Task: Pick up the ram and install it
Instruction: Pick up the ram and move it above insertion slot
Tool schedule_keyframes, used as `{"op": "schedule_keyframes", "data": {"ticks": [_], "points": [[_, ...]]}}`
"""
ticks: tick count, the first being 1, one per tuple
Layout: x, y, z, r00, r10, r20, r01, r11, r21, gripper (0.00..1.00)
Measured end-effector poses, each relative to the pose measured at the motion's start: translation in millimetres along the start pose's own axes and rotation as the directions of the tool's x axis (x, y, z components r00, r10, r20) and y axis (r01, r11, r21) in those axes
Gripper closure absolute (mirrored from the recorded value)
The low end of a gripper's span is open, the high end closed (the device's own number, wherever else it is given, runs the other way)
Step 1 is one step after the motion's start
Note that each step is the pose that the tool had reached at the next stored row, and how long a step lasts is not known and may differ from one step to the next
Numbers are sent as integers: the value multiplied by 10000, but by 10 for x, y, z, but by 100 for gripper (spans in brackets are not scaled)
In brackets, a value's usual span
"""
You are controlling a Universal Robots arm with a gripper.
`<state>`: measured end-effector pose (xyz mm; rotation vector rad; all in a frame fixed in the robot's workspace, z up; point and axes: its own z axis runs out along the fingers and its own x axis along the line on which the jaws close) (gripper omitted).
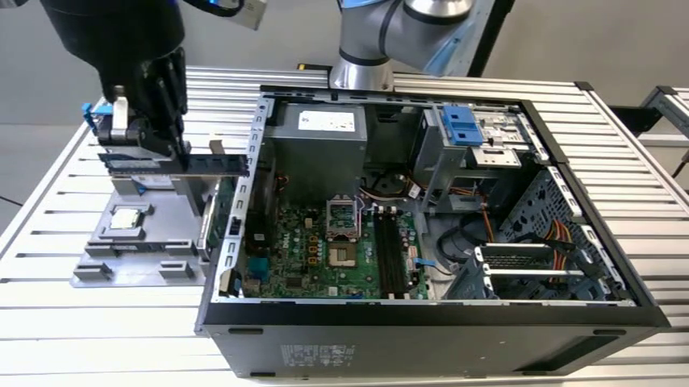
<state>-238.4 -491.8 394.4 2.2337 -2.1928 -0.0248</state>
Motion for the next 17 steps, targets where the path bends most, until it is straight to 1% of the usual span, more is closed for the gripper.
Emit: {"op": "schedule_keyframes", "data": {"ticks": [7, 17], "points": [[6, -306, -6, 10000, -1, -1, 1, 10000, -17, 100], [14, -724, -14, 10000, -1, -1, 1, 10000, -43, 100]]}}
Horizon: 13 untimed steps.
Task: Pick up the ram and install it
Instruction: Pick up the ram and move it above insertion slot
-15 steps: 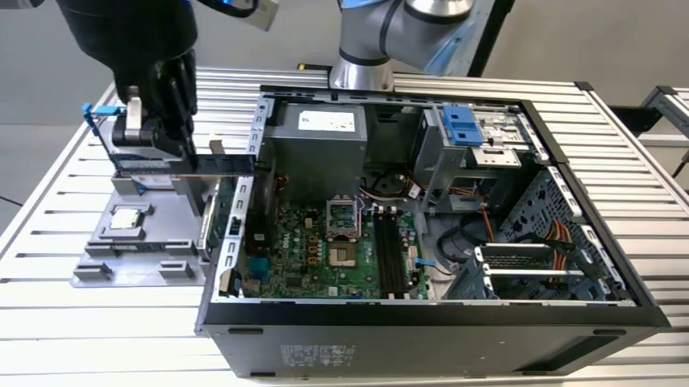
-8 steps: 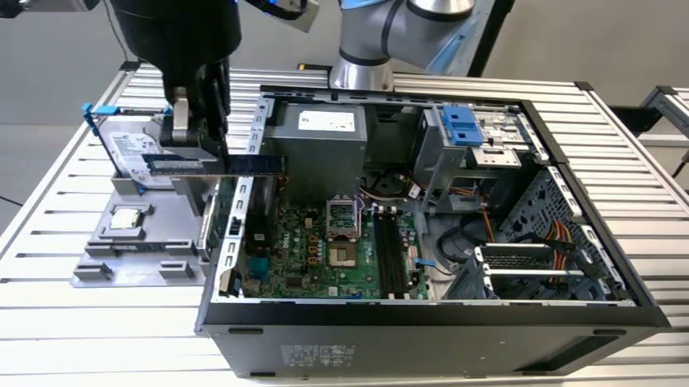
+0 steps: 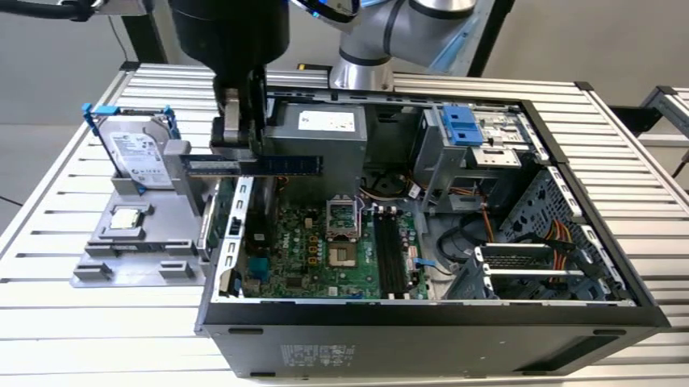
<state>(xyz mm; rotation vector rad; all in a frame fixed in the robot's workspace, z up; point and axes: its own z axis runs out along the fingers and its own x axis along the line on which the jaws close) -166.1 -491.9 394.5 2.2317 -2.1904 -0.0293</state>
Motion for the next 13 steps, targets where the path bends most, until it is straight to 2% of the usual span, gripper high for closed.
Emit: {"op": "schedule_keyframes", "data": {"ticks": [13], "points": [[9, -503, -12, 10000, 0, 0, 0, 10000, -27, 100]]}}
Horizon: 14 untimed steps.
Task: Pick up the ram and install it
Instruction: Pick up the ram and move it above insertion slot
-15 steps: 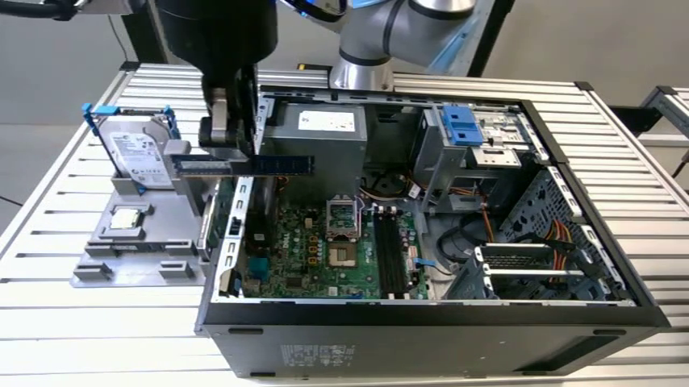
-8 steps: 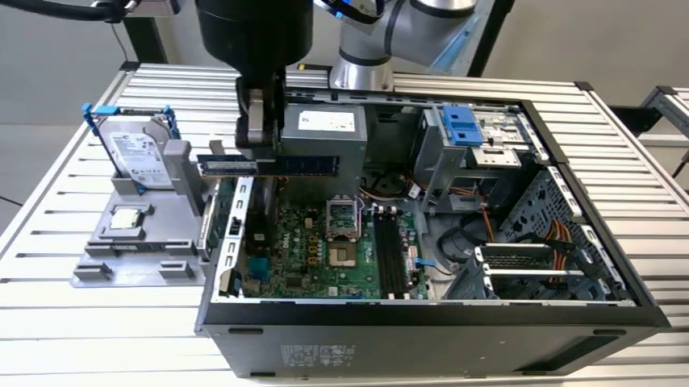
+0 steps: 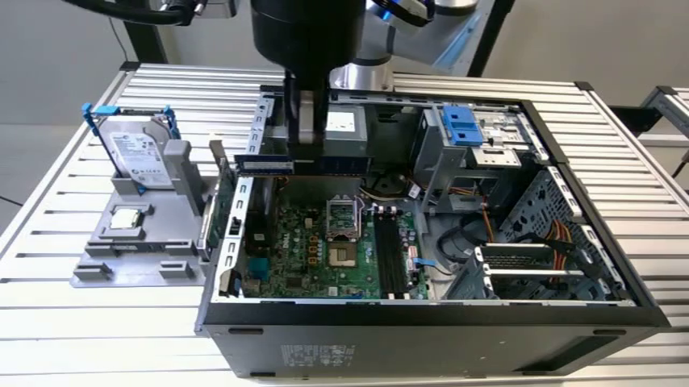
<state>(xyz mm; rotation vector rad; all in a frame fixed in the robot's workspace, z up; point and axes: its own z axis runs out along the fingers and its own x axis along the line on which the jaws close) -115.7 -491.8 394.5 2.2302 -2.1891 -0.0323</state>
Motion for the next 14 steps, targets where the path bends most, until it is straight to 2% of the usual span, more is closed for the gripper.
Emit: {"op": "schedule_keyframes", "data": {"ticks": [5, 14], "points": [[3, -171, -5, 10000, 0, -1, 0, 10000, -8, 100], [7, -383, -10, 10000, 0, -4, 0, 10000, -9, 100]]}}
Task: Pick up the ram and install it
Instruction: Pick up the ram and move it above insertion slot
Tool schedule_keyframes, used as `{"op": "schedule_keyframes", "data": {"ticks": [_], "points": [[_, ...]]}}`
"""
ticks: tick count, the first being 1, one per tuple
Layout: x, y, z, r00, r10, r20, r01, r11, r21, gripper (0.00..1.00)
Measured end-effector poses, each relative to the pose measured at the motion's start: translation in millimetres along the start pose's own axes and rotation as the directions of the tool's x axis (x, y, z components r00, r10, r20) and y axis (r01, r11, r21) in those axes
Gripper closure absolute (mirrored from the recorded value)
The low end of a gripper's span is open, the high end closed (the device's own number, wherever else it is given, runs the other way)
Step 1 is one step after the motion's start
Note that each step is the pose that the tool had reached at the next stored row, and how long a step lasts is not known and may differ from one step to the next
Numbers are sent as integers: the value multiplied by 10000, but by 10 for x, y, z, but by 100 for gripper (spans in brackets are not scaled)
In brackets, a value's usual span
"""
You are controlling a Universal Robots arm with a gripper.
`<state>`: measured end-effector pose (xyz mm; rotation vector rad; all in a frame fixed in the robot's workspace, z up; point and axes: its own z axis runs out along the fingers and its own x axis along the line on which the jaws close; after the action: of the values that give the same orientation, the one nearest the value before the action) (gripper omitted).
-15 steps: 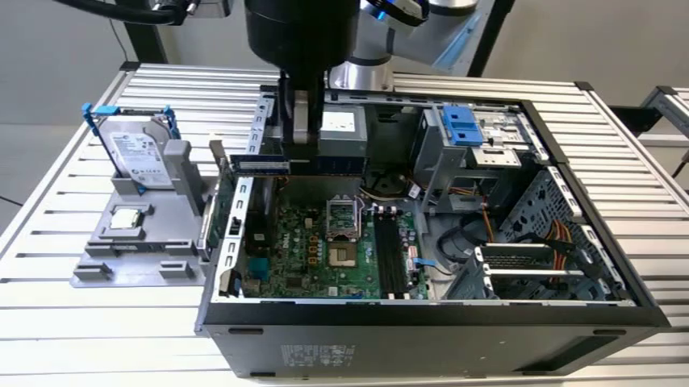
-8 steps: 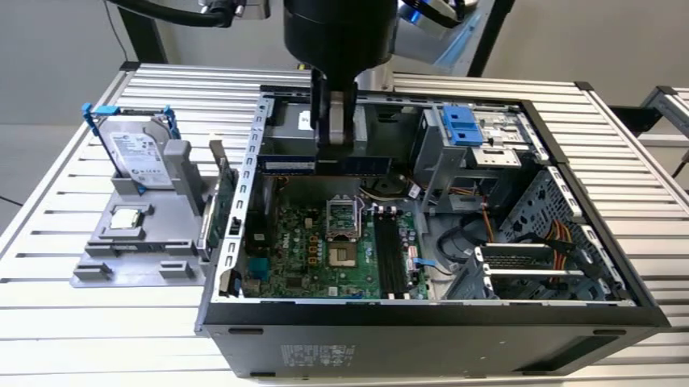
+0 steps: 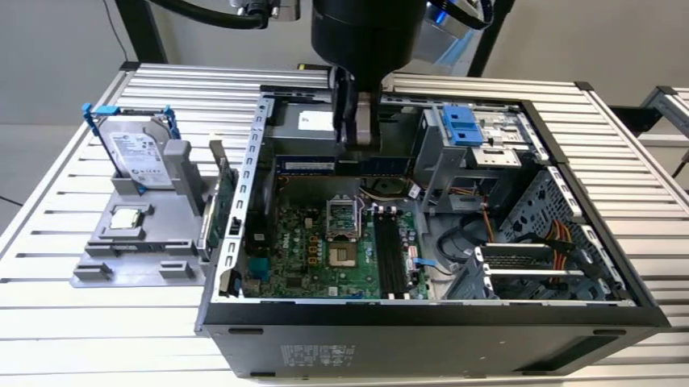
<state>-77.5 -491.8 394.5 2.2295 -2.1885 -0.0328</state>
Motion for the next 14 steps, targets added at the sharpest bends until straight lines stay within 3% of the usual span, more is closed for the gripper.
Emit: {"op": "schedule_keyframes", "data": {"ticks": [7, 14], "points": [[3, -150, -4, 10000, 0, -2, 0, 10000, 1, 100], [4, -188, -5, 10000, 2, -15, -2, 10000, 0, 100]]}}
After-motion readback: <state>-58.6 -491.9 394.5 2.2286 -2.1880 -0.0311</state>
